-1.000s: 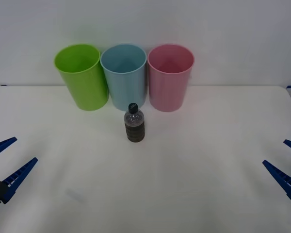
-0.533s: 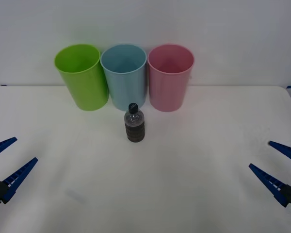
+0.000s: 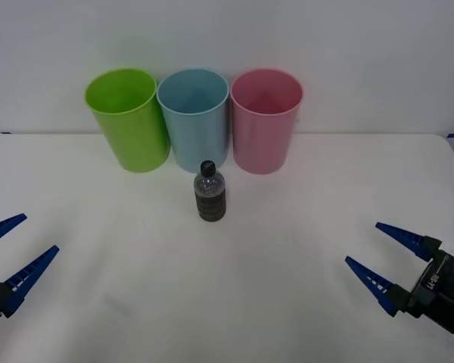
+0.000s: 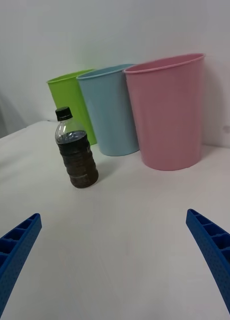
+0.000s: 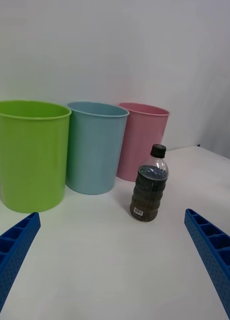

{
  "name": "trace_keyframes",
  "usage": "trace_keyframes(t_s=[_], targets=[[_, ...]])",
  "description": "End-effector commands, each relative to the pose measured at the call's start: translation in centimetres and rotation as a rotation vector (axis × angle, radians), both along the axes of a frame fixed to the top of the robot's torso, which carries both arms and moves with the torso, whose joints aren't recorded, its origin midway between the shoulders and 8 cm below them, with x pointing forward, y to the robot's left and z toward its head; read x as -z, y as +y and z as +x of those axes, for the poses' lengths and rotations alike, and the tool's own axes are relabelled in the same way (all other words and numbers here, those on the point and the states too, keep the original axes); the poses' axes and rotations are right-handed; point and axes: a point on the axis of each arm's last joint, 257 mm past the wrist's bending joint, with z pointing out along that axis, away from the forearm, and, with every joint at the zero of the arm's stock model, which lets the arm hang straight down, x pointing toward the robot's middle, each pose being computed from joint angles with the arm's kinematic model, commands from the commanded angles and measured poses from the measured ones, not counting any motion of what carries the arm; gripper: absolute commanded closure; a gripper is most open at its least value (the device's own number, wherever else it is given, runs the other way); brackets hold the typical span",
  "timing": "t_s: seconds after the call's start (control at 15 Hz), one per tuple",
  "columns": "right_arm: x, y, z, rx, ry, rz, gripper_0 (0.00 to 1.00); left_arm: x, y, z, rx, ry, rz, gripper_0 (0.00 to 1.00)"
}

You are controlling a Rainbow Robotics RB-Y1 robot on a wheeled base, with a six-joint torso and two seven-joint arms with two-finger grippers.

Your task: Grasp the object on the table and drop it into the matching bin: aluminum can to the light blue bin, PET bottle to the pink bin.

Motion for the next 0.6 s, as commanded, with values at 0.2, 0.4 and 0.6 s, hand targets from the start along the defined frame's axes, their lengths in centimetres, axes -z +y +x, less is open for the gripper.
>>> trace_keyframes(t_s=[0.2, 0.4, 0.6], targets=[[1.1, 3.7, 1.9, -0.005, -0.01, -0.019, 0.0, 0.0, 0.0, 0.0, 0.0, 0.0, 0.0, 0.0], [1.8, 5.9, 3.1, -0.001, -0.013, -0.034, 0.0, 0.0, 0.0, 0.0, 0.0, 0.0, 0.0, 0.0], [2.2, 8.2, 4.1, -0.002, -0.02, -0.046, 0.0, 0.0, 0.0, 0.0, 0.0, 0.0, 0.0, 0.0]])
